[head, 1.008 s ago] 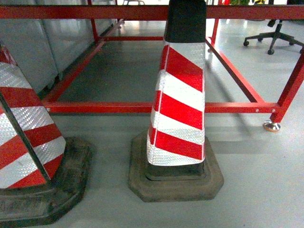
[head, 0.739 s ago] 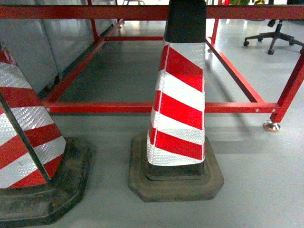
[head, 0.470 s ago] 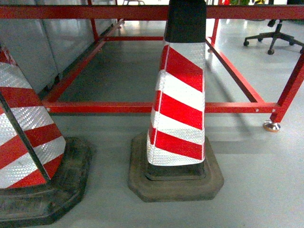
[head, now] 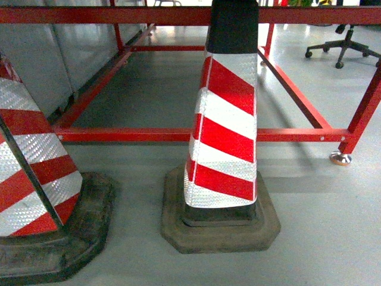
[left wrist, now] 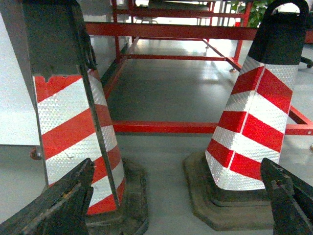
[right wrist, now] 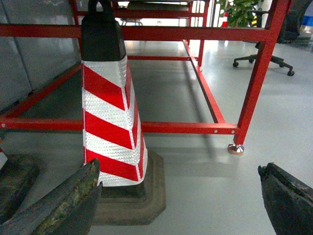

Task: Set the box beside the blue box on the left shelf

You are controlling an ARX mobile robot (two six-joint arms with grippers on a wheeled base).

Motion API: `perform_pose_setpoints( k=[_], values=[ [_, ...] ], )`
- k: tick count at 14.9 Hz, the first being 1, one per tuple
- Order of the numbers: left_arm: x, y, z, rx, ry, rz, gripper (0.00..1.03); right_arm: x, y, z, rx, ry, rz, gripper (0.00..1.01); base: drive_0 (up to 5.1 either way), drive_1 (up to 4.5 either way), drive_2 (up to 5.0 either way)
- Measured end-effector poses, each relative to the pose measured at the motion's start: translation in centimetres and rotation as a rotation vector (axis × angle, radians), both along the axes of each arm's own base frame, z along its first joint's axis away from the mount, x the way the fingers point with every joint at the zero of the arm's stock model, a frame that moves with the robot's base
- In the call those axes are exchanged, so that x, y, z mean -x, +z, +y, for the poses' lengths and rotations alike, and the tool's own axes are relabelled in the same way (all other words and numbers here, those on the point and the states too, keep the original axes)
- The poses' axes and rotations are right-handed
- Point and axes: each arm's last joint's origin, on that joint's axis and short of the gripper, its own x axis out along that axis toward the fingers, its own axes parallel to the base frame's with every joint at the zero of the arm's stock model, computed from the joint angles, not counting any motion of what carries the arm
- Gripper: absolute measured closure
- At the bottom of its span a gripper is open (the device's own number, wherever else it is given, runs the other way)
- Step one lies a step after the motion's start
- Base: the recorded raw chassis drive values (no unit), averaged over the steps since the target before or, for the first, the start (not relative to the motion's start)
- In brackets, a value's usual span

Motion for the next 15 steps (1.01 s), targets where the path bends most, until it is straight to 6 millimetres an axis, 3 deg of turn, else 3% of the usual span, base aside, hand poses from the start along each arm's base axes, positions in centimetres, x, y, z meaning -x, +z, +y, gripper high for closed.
perform_pose_setpoints(
  k=[15],
  values=[
    [0.00,0.00,0.00,-0.003,0.000,0.000,0.05,0.00,-0.01,0.00,-0.001,0.000,0.001,0.03,0.0,0.00,0.0]
  ],
)
